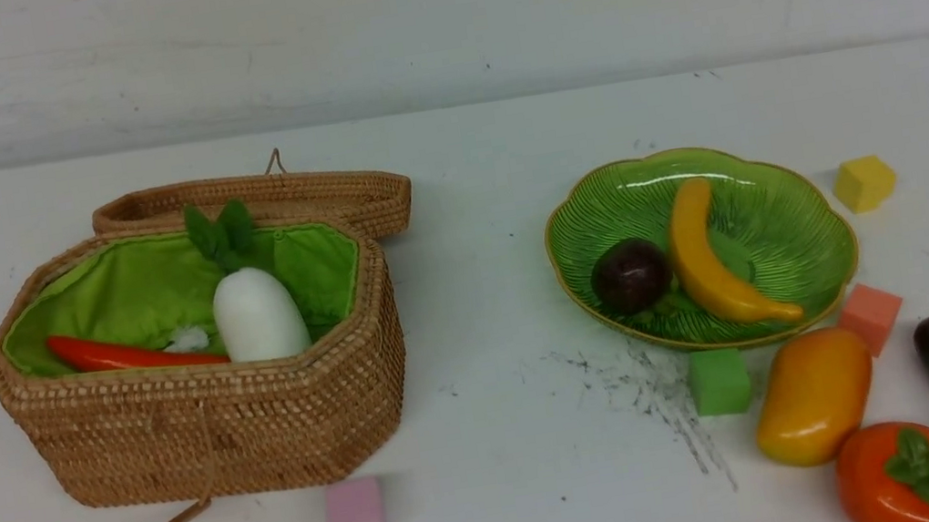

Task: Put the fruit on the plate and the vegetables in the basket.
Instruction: Grab an eggplant with your right arm and place it in the basket on the left.

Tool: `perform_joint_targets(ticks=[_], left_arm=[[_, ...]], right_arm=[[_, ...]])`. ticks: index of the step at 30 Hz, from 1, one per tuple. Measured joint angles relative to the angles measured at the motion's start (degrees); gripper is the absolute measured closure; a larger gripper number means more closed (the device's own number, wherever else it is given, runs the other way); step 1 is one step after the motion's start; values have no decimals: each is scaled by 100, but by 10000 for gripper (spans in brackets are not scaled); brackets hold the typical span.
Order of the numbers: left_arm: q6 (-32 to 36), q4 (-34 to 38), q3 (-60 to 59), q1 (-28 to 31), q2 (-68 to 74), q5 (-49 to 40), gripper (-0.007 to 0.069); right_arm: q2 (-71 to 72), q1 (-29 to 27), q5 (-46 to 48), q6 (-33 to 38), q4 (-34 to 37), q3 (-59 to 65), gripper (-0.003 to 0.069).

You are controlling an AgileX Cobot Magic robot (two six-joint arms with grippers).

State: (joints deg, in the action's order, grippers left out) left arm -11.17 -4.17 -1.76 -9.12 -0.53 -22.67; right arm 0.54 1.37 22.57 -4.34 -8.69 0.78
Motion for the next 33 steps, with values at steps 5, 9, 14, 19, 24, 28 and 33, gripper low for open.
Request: perform_joint_targets(ticks=[5,9,14,19,24,28,33], left_arm=[[0,-373,0,0,0,0,603],[0,-943,0,0,0,-6,599],[0,-1196,0,0,0,-6,596],[7,-1214,0,0,0,-6,589],[15,-1214,0,0,0,-10,585],[15,-1214,0,0,0,-10,581],[15,-1214,0,0,0,-10,574]], right_arm=[[0,0,41,0,-573,0,416],[0,0,12,0,-858,0,416],[0,0,-891,-460,-898,69,416],[0,0,-2863,-1124,-923,69,416],[0,0,-4833,-1077,-998,69,416],[0,0,-5123,-1390,-280,-297,416],[-487,0,-4097,-1189,1172,-1798,416]])
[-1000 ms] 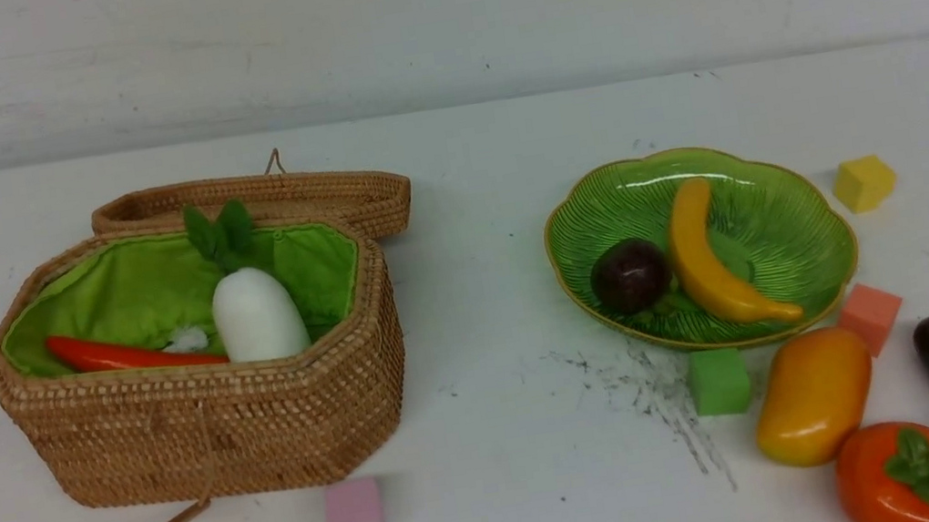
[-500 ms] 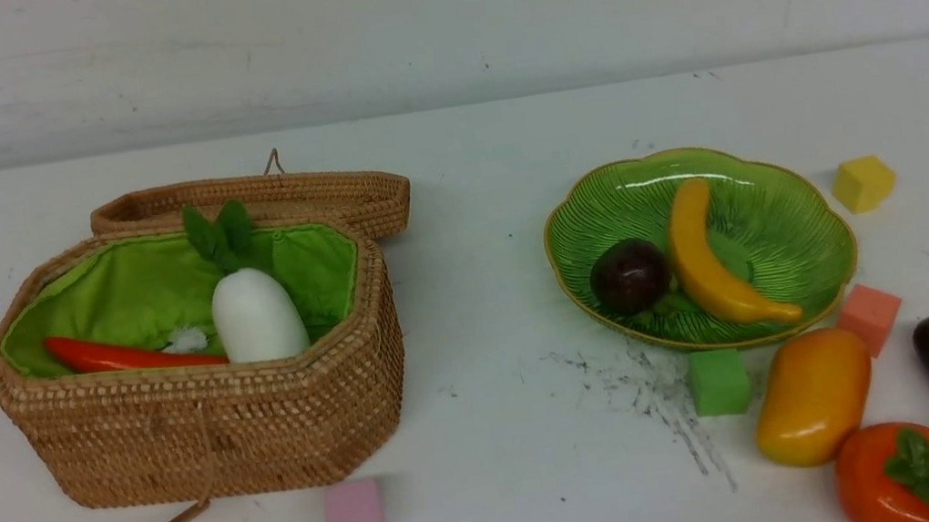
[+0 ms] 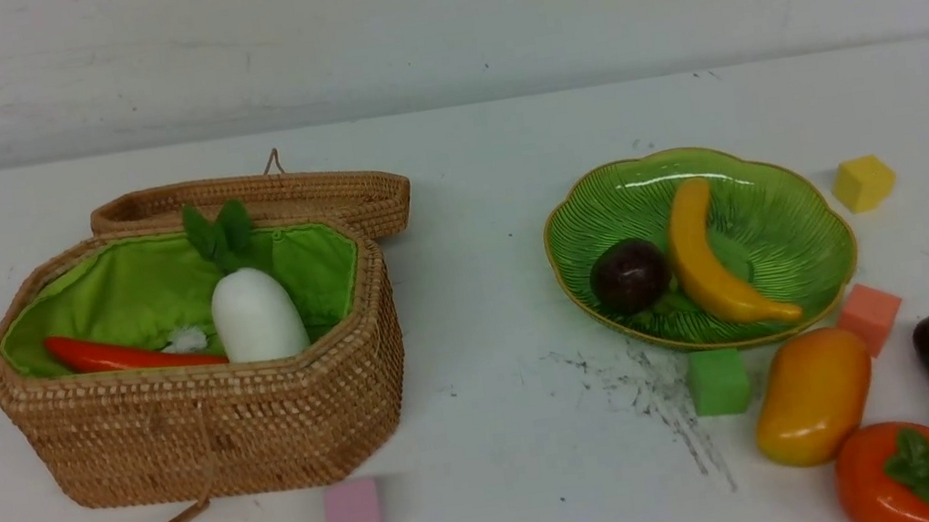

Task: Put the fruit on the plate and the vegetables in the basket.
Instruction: Grab an eggplant with your right arm and place it in the basket on the left.

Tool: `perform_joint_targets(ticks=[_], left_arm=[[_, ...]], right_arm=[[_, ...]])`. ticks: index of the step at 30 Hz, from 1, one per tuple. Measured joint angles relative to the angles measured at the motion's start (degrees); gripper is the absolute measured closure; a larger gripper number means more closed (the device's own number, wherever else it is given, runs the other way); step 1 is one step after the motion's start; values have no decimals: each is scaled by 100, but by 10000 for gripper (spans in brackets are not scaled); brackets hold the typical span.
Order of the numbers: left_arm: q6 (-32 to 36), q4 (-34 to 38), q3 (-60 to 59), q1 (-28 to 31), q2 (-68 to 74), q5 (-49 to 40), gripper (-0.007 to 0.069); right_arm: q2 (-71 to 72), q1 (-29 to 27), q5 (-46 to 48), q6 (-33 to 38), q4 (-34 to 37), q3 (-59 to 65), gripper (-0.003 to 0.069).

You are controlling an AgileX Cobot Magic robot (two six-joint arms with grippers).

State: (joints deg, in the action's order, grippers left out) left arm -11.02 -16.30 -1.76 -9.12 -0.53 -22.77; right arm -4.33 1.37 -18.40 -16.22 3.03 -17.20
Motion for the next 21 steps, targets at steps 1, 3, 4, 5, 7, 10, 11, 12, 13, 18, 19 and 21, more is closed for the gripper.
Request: perform_joint_targets(ticks=[1,3,4,5,7,10,11,12,13,18,19,21], left_arm=[[5,0,0,0,0,-3,573],[4,0,0,0,0,-3,571],[4,0,0,0,0,-3,571],[4,0,0,0,0,-3,568],[4,0,0,0,0,-3,566],[4,0,0,0,0,-3,565],[4,0,0,0,0,-3,565],[4,0,0,0,0,-3,565],[4,0,0,0,0,-3,565],[4,0,0,0,0,-3,564],[4,0,0,0,0,-3,564],[4,0,0,0,0,-3,563]], right_arm=[[-298,0,378,234,247,-517,416],[-887,0,1020,647,405,-1132,416],[-887,0,1096,647,417,-1196,416],[-1412,0,1653,876,440,-1594,416],[-1887,0,2174,1105,446,-1901,416],[-3023,0,3083,1523,349,-2203,416],[-3080,0,3141,1563,344,-2203,416],[-3540,0,3296,1622,311,-2197,416],[-3880,0,3325,1658,302,-2163,416],[-4999,11,3536,1371,425,-1971,416],[-5204,11,3632,1265,438,-1971,416],[-5625,-26,3976,1106,451,-2117,408]])
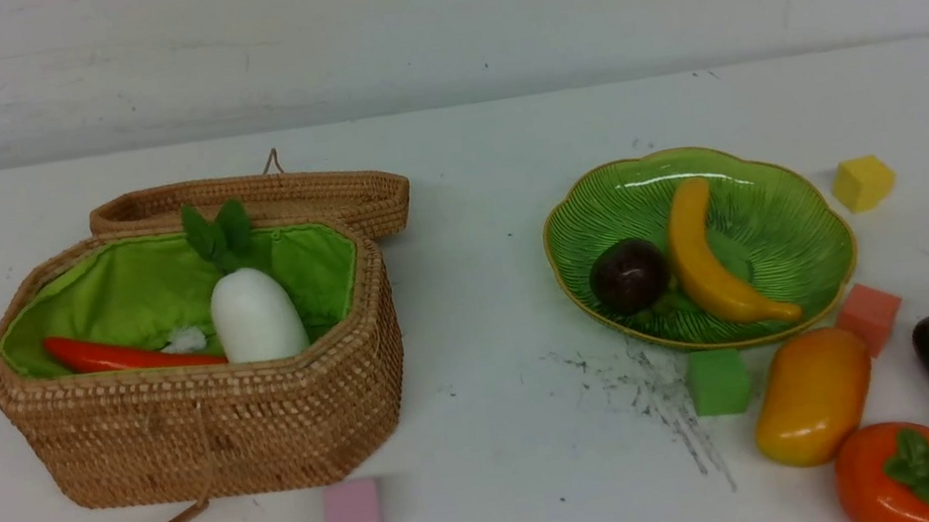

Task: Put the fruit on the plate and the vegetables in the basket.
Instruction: Grab an eggplant with your right arm and place it in the basket on the left.

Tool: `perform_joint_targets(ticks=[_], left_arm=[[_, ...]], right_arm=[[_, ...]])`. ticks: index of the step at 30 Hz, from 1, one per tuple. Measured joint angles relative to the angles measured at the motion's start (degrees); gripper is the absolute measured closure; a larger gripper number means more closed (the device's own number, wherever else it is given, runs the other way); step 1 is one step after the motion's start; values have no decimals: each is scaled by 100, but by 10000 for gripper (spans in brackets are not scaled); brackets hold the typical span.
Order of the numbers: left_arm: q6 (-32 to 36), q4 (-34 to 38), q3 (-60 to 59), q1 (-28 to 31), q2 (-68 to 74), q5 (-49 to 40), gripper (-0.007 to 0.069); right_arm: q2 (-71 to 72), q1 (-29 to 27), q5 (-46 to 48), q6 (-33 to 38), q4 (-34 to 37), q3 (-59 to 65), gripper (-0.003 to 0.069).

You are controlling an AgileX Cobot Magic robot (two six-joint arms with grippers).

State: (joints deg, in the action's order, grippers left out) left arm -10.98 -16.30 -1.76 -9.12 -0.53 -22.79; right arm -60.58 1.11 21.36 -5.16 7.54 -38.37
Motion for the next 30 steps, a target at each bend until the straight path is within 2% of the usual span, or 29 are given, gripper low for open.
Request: perform_joint_targets(ticks=[4,7,11,12,14,17,20,22,23,24,25,29,30], left_arm=[[0,0,0,0,0,0,563],[0,0,0,0,0,0,563],[0,0,0,0,0,0,562],[0,0,0,0,0,0,562],[0,0,0,0,0,0,561],[0,0,0,0,0,0,557],[0,0,0,0,0,0,553],[0,0,0,0,0,0,552],[0,0,0,0,0,0,551],[0,0,0,0,0,0,550],[0,0,0,0,0,0,549],[0,0,0,0,0,0,547],[0,0,0,0,0,0,545]], right_arm=[[-625,-101,776,-152,19,-380,374],[-1373,-182,1262,-531,-4,-760,292],[-2238,-188,1320,-661,-163,-1029,154],[-2321,-188,1313,-666,-174,-1038,146],[-2839,-188,1182,-696,-413,-1106,64],[-3346,-197,979,-747,-801,-1118,23],[-3800,-274,917,-897,-992,-1168,39],[-3915,-375,910,-915,-993,-1289,118],[-3922,-422,959,-866,-949,-1350,192],[-3922,-474,1075,-755,-879,-1419,299],[-3905,-512,1210,-697,-795,-1505,315],[-3544,-683,1882,-543,-563,-2038,295],[-3140,-752,2008,-506,-416,-2610,295]])
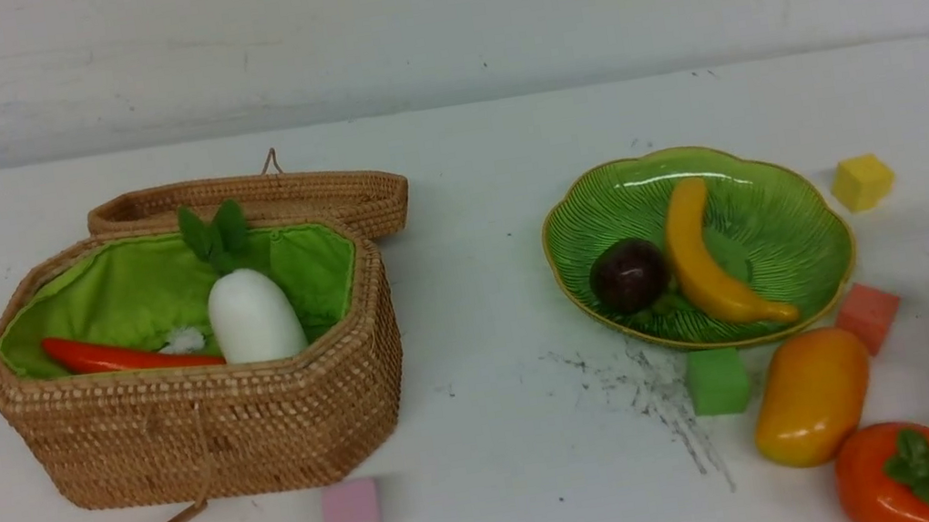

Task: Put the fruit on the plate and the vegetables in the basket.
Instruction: Grab an eggplant with your right arm and place it in the basket on the left.

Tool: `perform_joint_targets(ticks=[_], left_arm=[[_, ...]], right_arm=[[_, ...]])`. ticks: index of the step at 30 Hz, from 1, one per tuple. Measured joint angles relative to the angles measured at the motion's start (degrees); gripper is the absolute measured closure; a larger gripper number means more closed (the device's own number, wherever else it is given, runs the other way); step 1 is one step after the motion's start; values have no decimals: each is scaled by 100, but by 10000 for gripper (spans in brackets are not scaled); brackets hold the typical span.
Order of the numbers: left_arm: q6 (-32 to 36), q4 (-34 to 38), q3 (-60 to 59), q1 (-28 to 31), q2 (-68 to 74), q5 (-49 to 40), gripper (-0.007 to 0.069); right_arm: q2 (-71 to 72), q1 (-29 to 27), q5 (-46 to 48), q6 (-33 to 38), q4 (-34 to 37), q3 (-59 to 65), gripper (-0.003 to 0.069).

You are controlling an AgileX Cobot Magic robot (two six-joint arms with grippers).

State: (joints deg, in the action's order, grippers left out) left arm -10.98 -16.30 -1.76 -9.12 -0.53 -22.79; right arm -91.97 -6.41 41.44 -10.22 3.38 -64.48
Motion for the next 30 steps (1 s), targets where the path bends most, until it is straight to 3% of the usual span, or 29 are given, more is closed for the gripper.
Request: perform_joint_targets(ticks=[3,6,11,12,13,17,23,30], left_arm=[[0,0,0,0,0,0,543],[0,0,0,0,0,0,543],[0,0,0,0,0,0,542],[0,0,0,0,0,0,541],[0,0,0,0,0,0,539],[0,0,0,0,0,0,534],[0,0,0,0,0,0,531],[0,0,0,0,0,0,526]], right_arm=[[622,33,-50,198,437,-1043,295],[1013,379,-259,872,1197,-1999,295],[989,1776,-518,3084,3102,-2859,295],[971,1776,-523,3184,3102,-2869,295],[737,2430,-542,4045,3766,-2907,295],[-2,3438,-780,5212,4468,-2959,295],[-1562,4324,-791,5717,4435,-4141,295],[-3185,4673,-814,5740,3835,-5660,295]])
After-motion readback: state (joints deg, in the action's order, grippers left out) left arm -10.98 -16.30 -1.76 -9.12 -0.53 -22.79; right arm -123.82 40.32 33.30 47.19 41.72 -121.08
